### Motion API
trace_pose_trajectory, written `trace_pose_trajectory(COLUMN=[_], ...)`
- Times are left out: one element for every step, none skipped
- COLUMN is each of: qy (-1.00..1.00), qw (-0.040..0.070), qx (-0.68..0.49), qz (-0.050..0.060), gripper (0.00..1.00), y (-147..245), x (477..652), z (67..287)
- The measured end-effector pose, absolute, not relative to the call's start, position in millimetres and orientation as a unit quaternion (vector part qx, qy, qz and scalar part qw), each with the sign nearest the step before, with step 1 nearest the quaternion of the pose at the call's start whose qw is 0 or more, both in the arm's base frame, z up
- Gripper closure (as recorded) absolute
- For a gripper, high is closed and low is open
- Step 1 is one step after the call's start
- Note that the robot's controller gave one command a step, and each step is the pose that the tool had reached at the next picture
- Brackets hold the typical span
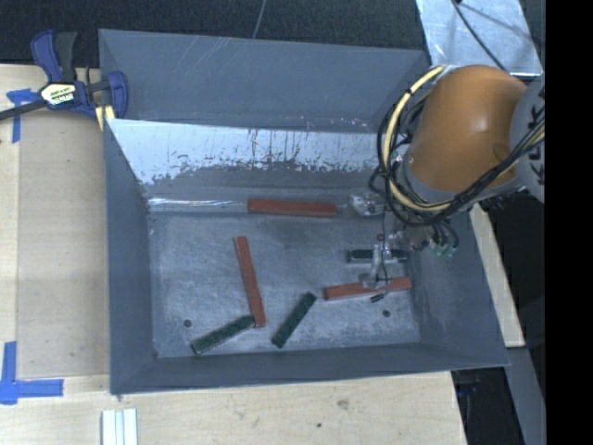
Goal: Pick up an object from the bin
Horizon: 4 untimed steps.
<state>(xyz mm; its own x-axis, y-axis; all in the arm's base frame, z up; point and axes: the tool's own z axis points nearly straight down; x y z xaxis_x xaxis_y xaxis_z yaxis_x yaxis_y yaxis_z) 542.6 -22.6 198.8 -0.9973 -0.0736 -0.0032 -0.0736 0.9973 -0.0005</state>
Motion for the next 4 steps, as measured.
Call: trace_pose_trajectory(qy=[0.998,0.997,0.981,0.952], qw=[0.007,0.005,0.003,0.002], qx=[-0.058,-0.072,-0.194,-0.306], qz=[0.0,-0.001,-0.001,0.0], gripper=[0.0,0.0,0.0,0.0], y=[-34,-46,-58,-80], x=[551.5,555.8,569.0,546.5], z=[177,155,104,74])
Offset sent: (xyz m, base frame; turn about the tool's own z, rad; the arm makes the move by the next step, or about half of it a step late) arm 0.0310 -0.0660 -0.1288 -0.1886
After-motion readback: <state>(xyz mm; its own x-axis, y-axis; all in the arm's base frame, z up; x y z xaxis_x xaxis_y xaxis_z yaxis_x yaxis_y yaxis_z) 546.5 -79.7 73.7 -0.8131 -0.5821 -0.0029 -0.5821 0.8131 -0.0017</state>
